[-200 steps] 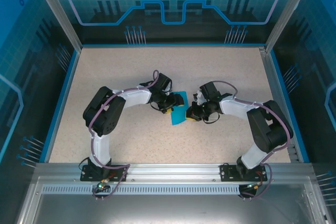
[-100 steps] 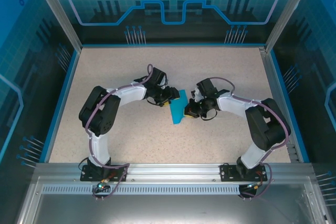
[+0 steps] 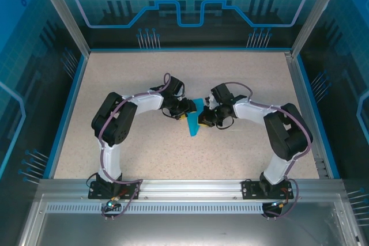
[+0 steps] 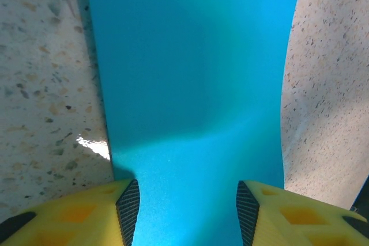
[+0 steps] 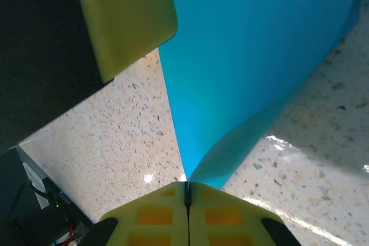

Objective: Fold a paper plane with a square sheet of paper (pick it up from the middle)
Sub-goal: Third fold the triangle at the center of the table.

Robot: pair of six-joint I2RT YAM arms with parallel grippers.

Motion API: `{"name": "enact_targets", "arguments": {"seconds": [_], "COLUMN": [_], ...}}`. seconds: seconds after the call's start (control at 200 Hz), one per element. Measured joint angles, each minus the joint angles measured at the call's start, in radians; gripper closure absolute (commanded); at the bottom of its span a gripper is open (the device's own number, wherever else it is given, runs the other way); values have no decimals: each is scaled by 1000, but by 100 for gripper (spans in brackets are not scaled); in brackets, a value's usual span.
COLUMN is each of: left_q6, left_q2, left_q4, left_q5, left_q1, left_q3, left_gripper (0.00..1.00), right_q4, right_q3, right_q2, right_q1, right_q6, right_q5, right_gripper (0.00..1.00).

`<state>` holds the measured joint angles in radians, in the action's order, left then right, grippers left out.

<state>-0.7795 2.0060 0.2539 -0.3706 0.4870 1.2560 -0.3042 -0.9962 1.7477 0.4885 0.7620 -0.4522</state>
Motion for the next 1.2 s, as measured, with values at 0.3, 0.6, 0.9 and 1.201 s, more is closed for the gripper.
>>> {"name": "enact_targets", "arguments": {"seconds": [0.3,0.6,0.9,1.201], "left_q6": [0,3,3,3], "left_q2": [3,7,8,8], "left_q4": [6,12,14,14], "left_q5": [0,1,1,4], "left_q1": [0,0,0,0], "left_q3": [5,6,5,5], "left_gripper": [48,57,58,58], "right_q4": [56,83,89,87], "right_q3": [-12,-33,-61,-77], "right_q2": [29,67,110,137], "right_q1": [11,16,22,23], "right_q6": [36,47,46,42], "right_q5": [8,22,23,23], "right_gripper": [94,94,94,94]}}
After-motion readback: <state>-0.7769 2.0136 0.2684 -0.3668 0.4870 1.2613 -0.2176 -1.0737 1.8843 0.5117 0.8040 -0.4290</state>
